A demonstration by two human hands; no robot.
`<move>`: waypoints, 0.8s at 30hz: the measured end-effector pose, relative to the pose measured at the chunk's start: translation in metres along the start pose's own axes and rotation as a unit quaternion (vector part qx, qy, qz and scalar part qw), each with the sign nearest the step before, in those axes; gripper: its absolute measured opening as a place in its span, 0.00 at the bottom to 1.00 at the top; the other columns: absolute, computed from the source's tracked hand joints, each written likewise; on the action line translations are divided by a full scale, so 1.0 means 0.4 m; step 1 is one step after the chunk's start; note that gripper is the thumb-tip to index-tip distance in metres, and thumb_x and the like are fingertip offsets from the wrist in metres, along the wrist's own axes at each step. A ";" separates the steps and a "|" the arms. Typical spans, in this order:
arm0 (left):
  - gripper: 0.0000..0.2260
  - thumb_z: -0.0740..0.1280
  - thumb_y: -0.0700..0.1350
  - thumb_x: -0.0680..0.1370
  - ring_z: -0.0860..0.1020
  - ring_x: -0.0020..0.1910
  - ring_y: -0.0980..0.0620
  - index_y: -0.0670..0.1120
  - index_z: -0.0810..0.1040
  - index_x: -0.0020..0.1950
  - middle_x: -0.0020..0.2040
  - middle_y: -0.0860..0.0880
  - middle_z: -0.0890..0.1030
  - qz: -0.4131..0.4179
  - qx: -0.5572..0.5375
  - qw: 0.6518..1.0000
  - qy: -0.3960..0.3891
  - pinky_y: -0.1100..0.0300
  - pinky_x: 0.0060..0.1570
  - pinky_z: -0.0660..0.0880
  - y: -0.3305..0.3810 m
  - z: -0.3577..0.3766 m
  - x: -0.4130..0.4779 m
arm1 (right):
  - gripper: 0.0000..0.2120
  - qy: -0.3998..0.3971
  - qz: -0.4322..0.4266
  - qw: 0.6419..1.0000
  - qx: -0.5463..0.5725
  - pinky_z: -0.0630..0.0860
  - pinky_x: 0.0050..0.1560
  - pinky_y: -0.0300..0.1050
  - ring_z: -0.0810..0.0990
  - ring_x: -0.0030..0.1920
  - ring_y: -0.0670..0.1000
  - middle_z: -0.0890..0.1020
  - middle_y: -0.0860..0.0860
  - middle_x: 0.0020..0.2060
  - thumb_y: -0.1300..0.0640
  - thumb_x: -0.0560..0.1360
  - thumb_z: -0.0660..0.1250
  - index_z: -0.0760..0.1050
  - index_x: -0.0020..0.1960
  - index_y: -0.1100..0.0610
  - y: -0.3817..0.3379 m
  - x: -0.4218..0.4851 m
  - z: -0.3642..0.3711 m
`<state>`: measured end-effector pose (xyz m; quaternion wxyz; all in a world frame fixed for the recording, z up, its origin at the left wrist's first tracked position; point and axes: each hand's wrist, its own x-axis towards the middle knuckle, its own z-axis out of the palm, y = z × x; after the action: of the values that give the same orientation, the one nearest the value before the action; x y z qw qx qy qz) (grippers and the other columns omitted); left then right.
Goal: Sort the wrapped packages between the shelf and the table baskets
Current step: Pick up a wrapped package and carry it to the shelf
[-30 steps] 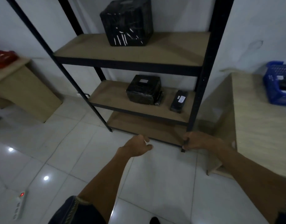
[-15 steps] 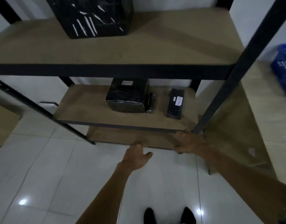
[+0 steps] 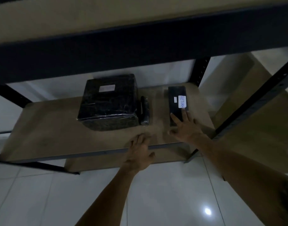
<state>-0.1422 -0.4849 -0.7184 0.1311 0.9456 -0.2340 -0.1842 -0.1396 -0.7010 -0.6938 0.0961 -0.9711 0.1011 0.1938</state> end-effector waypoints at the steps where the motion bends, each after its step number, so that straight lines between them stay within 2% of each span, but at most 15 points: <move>1: 0.31 0.65 0.55 0.75 0.57 0.74 0.47 0.50 0.60 0.76 0.75 0.49 0.60 0.000 0.006 1.000 0.005 0.52 0.72 0.56 -0.006 0.015 0.007 | 0.36 -0.002 0.005 1.000 0.005 0.48 0.74 0.62 0.37 0.76 0.59 0.37 0.57 0.77 0.34 0.76 0.53 0.40 0.77 0.44 0.005 0.004 0.015; 3: 0.31 0.66 0.57 0.74 0.59 0.73 0.48 0.52 0.61 0.75 0.74 0.51 0.62 0.002 0.022 1.000 0.021 0.52 0.69 0.58 -0.015 0.040 0.008 | 0.35 0.025 -0.001 1.000 0.001 0.48 0.73 0.63 0.41 0.77 0.60 0.43 0.57 0.77 0.33 0.76 0.53 0.46 0.77 0.45 0.009 -0.017 0.045; 5: 0.31 0.64 0.59 0.71 0.62 0.70 0.48 0.53 0.64 0.73 0.72 0.51 0.64 0.002 0.037 0.998 0.044 0.52 0.66 0.61 -0.021 0.052 0.005 | 0.34 0.118 -0.014 0.993 -0.020 0.56 0.70 0.65 0.58 0.73 0.64 0.59 0.61 0.73 0.31 0.74 0.52 0.60 0.73 0.49 0.006 -0.045 0.064; 6: 0.31 0.63 0.60 0.69 0.64 0.69 0.47 0.53 0.65 0.71 0.71 0.51 0.66 0.004 0.038 0.998 0.056 0.52 0.65 0.61 -0.022 0.054 0.003 | 0.34 0.158 -0.008 0.987 -0.024 0.63 0.67 0.66 0.66 0.68 0.65 0.67 0.62 0.68 0.30 0.72 0.52 0.66 0.68 0.51 0.002 -0.052 0.066; 7: 0.31 0.62 0.61 0.68 0.65 0.68 0.47 0.53 0.67 0.70 0.70 0.51 0.67 0.005 0.036 0.997 0.065 0.52 0.63 0.62 -0.022 0.054 0.002 | 0.34 0.185 0.011 0.983 -0.009 0.66 0.64 0.64 0.70 0.63 0.64 0.70 0.62 0.64 0.29 0.70 0.55 0.68 0.65 0.52 -0.001 -0.051 0.065; 11: 0.32 0.64 0.63 0.68 0.62 0.70 0.50 0.55 0.66 0.69 0.72 0.53 0.64 0.014 0.038 0.996 0.075 0.54 0.66 0.58 -0.028 0.065 0.002 | 0.42 0.128 0.140 0.975 0.118 0.66 0.63 0.60 0.64 0.67 0.64 0.60 0.60 0.69 0.32 0.67 0.65 0.52 0.73 0.49 -0.025 -0.008 0.043; 13: 0.33 0.65 0.63 0.69 0.57 0.74 0.50 0.55 0.64 0.71 0.74 0.53 0.61 0.019 0.037 0.997 0.070 0.53 0.69 0.55 -0.029 0.071 -0.002 | 0.42 0.102 0.153 0.973 0.139 0.69 0.62 0.60 0.65 0.66 0.65 0.62 0.61 0.68 0.37 0.69 0.67 0.49 0.74 0.48 -0.028 -0.001 0.055; 21: 0.39 0.63 0.66 0.66 0.50 0.77 0.47 0.53 0.58 0.74 0.78 0.50 0.53 0.016 0.056 0.996 0.061 0.49 0.73 0.50 -0.025 0.092 -0.012 | 0.37 0.115 0.134 0.977 0.115 0.70 0.60 0.59 0.68 0.61 0.62 0.68 0.60 0.61 0.38 0.68 0.68 0.57 0.69 0.50 -0.027 -0.037 0.076; 24: 0.42 0.63 0.65 0.67 0.46 0.77 0.46 0.51 0.54 0.77 0.79 0.49 0.48 0.019 0.067 0.996 0.055 0.48 0.75 0.46 -0.028 0.102 -0.014 | 0.36 0.111 0.136 0.978 0.115 0.71 0.60 0.61 0.68 0.62 0.62 0.68 0.60 0.61 0.37 0.69 0.67 0.56 0.69 0.51 -0.034 -0.043 0.078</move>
<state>-0.1592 -0.4792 -0.7571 0.0834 0.9564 -0.2560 -0.1130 -0.1632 -0.6782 -0.7132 0.1682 -0.9462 0.2637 0.0831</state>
